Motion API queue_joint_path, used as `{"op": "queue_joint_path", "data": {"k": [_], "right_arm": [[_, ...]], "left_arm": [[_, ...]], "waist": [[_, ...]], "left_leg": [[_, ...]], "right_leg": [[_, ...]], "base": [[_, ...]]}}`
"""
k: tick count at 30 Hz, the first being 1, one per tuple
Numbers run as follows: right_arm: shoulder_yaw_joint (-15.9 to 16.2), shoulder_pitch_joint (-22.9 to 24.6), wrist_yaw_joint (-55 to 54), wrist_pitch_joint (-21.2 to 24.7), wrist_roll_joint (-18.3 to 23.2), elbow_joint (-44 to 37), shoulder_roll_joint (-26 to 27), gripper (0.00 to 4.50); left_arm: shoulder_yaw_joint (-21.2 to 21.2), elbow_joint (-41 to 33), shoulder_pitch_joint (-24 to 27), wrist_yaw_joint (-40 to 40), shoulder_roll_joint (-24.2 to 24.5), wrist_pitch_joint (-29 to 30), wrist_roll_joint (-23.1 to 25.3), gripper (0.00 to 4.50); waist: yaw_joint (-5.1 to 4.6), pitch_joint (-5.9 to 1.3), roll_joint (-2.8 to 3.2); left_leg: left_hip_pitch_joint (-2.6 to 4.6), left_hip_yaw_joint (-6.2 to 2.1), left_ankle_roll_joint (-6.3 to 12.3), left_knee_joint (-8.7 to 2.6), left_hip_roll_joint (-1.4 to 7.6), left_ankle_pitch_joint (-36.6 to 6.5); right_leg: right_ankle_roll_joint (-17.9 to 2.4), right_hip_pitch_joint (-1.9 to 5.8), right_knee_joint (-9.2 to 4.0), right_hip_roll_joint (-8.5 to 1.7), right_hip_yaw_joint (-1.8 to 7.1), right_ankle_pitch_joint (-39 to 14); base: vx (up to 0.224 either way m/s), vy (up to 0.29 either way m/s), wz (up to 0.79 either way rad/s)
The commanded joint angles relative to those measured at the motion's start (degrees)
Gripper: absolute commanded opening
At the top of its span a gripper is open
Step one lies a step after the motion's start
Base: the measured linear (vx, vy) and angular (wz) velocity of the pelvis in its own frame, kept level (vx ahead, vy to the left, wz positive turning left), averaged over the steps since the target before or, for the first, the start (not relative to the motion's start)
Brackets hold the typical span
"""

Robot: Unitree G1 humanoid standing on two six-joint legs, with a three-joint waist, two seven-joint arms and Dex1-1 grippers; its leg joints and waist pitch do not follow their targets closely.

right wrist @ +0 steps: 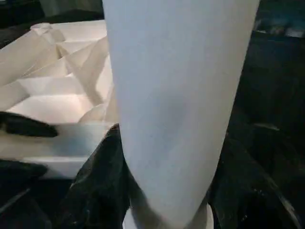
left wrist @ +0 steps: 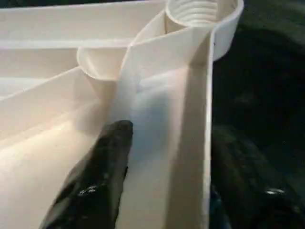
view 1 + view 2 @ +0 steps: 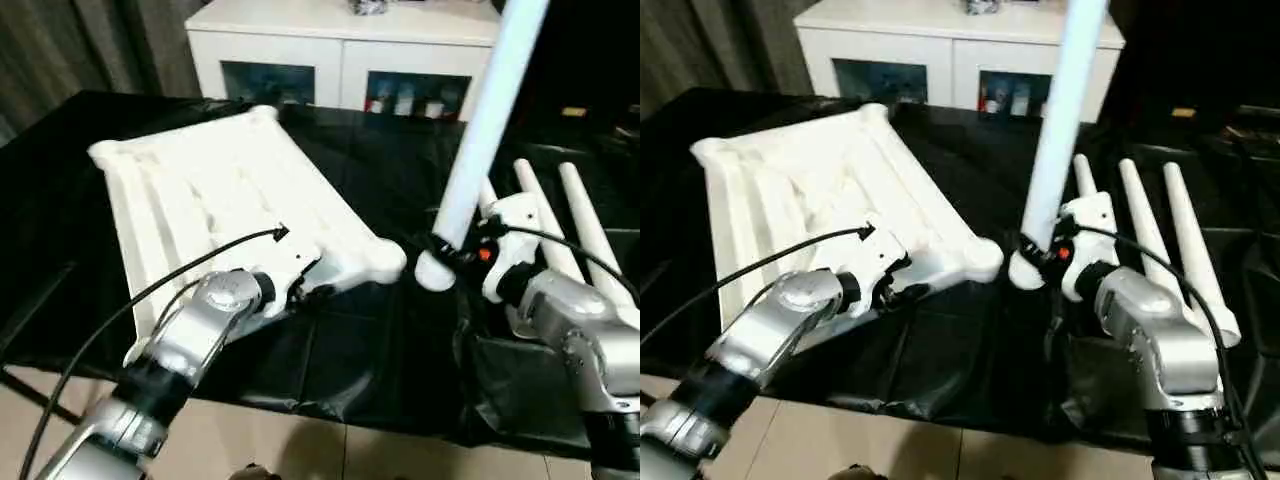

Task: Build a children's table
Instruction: Pick table leg, then insert table leg to table base

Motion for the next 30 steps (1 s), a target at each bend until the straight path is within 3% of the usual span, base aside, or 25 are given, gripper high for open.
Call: {"op": "queue_joint_path", "data": {"k": [1, 3, 5, 7, 9, 13, 21, 29, 30], "right_arm": [[0.14, -0.02, 0.35, -0.76, 0.25, -1.19, -0.29, 1.88], [0.17, 0.19, 0.5, -0.87, 0.14, -1.2, -0.35, 1.88], [0.0, 0.33, 0.75, -0.76, 0.13, -1.38, -0.38, 1.88], [-0.16, 0.62, 1.17, -0.6, 0.16, -1.8, -0.67, 1.88], [-0.19, 0.72, 1.35, -0.61, 0.03, -1.94, -0.92, 1.88], [0.08, 1.12, 2.1, -0.52, 0.16, -2.26, -1.46, 1.88], [-0.07, 1.14, 2.67, -0.63, 0.22, -2.54, -1.48, 1.88], [-1.76, 1.4, 4.78, 2.04, 4.32, -4.47, -0.94, 1.88], [-2.17, 1.65, 5.65, 2.66, 5.54, -4.96, -0.99, 1.88]], "left_arm": [[0.46, 2.47, -1.36, -0.29, -0.23, 0.57, 0.15, 2.53], [0.81, 4.08, -2.15, -1.78, -1.24, 0.79, -0.43, 2.17], [1.06, 5.03, -2.74, -3.23, -2.03, 0.53, -0.62, 2.13], [1.15, 5.67, -3.41, -5.0, -2.66, 1.09, -0.99, 2.11], [0.6, 6.27, -3.9, -6.1, -2.68, 1.56, -0.84, 1.75], [-0.59, 7.5, -4.6, -7.78, -3.04, 3.11, -0.58, 1.55], [-1.41, 10.47, -5.27, -9.89, -3.74, 3.93, 1.41, 0.81], [-2.18, 5.95, -2.58, -16.36, -2.35, 1.68, 0.06, 0.24], [-2.69, 3.4, -1.28, -18.73, -1.35, 0.01, -0.54, 0.11]], "waist": [[-0.15, -3.96, -0.43], [-0.13, -4.0, -0.27], [-0.17, -3.98, -0.4], [-0.07, -4.07, -0.12], [0.05, -4.14, -0.22], [0.12, -4.05, -0.15], [0.04, -4.0, 0.07], [0.13, -4.32, 0.26], [0.17, -4.35, 0.54]], "left_leg": [[0.93, -1.41, -0.05, -4.73, 3.29, -8.0], [0.83, -1.42, 0.14, -4.66, 3.29, -7.61], [0.83, -1.39, 0.46, -4.63, 3.3, -7.63], [0.87, -1.42, 0.65, -4.6, 3.43, -7.39], [0.91, -1.41, 0.92, -4.59, 3.44, -6.97], [0.89, -1.45, 1.18, -4.65, 3.52, -7.03], [0.89, -1.52, 1.12, -4.78, 3.54, -8.31], [0.76, -1.54, 2.33, -4.74, 3.67, -6.62], [0.84, -1.58, 2.66, -4.79, 3.72, -6.16]], "right_leg": [[-11.29, 2.89, -4.87, -4.66, 2.9, -7.47], [-11.81, 2.98, -4.82, -4.8, 2.92, -7.05], [-12.02, 3.01, -4.9, -4.8, 2.92, -7.24], [-12.3, 2.96, -4.86, -4.82, 2.93, -6.62], [-12.62, 2.98, -4.72, -4.8, 2.91, -5.48], [-13.14, 3.05, -4.69, -4.85, 2.86, -5.08], [-12.25, 3.04, -5.13, -4.97, 2.89, -8.58], [-12.7, 3.19, -4.88, -5.12, 2.89, -5.75], [-12.88, 3.1, -4.88, -5.07, 2.81, -5.05]], "base": [[0.0, 0.0, 0.0], [0.0, 0.0, 0.0], [0.0, 0.0, 0.0], [0.0, 0.0, 0.0], [0.0, 0.0, 0.0], [0.0, 0.0, 0.0], [0.0, 0.0, 0.0], [0.0, 0.0, 0.0], [0.0, 0.0, 0.0]]}}
